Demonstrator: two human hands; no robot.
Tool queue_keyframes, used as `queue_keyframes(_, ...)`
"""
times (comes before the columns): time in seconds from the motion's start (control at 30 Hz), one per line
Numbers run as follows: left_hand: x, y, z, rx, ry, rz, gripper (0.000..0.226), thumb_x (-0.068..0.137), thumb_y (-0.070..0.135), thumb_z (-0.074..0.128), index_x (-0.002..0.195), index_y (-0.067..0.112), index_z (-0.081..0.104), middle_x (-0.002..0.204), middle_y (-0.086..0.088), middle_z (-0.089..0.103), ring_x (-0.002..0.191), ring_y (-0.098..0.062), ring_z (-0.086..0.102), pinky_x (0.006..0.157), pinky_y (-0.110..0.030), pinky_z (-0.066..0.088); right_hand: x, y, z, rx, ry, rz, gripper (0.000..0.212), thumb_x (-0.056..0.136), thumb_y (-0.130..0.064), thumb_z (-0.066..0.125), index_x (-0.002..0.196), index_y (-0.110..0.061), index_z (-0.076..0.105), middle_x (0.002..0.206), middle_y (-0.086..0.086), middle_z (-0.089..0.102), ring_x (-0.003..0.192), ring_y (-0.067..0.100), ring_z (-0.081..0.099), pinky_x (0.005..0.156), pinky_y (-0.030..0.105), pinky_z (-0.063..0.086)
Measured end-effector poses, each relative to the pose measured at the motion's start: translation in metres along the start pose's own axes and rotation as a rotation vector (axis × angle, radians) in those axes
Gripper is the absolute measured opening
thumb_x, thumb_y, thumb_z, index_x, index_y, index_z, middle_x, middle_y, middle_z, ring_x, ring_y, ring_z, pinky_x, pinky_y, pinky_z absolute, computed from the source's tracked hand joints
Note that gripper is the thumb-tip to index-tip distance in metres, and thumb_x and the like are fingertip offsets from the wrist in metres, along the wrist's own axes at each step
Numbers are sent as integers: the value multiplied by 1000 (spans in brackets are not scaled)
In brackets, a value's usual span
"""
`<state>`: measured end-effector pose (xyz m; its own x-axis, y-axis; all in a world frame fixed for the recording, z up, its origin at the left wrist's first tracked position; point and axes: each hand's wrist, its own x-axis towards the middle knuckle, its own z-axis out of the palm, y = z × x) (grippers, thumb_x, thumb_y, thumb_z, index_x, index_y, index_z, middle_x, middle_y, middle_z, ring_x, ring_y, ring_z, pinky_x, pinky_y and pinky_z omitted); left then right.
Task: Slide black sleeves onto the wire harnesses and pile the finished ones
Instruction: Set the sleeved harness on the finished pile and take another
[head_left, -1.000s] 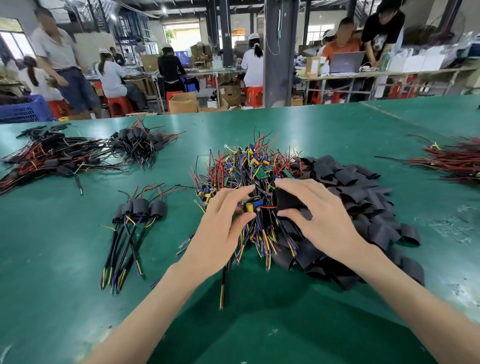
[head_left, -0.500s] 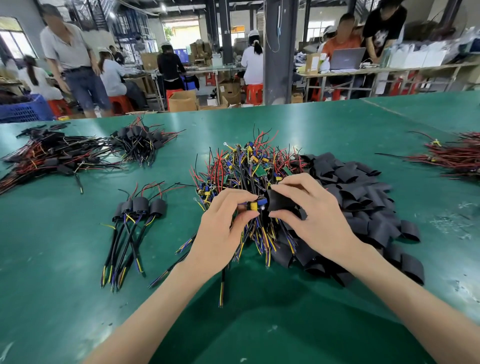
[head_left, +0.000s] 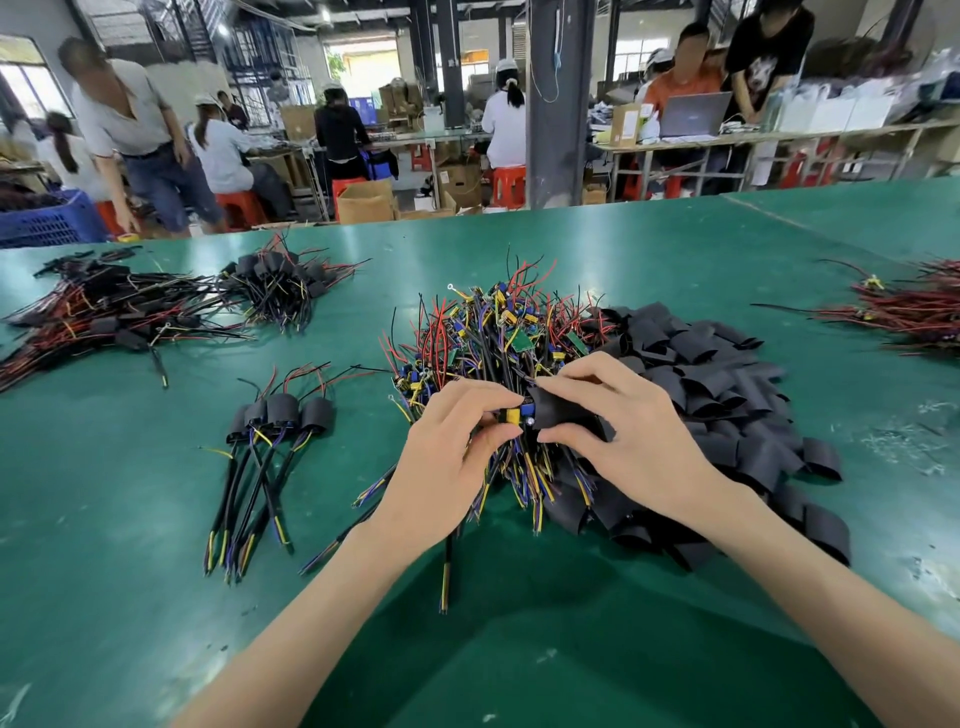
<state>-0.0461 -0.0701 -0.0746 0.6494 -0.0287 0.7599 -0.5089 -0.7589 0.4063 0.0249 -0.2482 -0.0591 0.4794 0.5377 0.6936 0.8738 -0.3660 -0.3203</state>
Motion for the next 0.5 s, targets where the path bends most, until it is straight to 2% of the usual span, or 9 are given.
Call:
queue_keyframes(0.07,0,-1,1,-15,-16,20,18,86,8,64,104,7,65,106,3,53,86,-10,53,81,-23,45,-1,2,1,-7,-31,-36,41,74,-14,79,113,-5,68,103,6,60,91,18,59,87,28,45)
queue_keyframes(0.13,0,-1,1,-28,-15,17,20,84,10,66,104,12,64,102,0,51,86,-4,51,80,-18,44,-1,3,2,-14,-49,-60,41,76,-16,77,114,-4,67,104,6,60,94,21,59,86,31,45)
queue_keyframes(0.23,1,1,0,-92,7,-89,39,77,11,74,104,31,54,91,1,56,85,6,52,81,-6,38,-2,3,4,-30,-55,-96,39,79,-20,71,114,-4,66,105,6,59,97,23,58,84,36,48)
queue_keyframes(0.33,2,4,-2,-156,18,-140,55,72,7,78,103,42,49,87,6,63,83,6,55,80,-3,37,-3,3,6,-46,-52,-98,38,80,-22,68,114,-4,66,105,6,58,98,23,57,84,37,48)
queue_keyframes(0.4,4,4,-3,-178,10,-142,59,75,4,76,109,42,47,90,10,65,85,2,58,82,-6,39,-2,4,6,-44,-30,-74,38,80,-23,67,114,-5,66,104,5,59,97,21,56,85,34,46)
queue_keyframes(0.5,4,3,-2,-202,29,-164,52,81,-4,67,113,33,49,90,9,66,84,-4,60,85,-11,42,-1,5,6,-38,-11,-76,38,79,-22,68,113,-5,66,103,5,59,96,18,53,88,27,42)
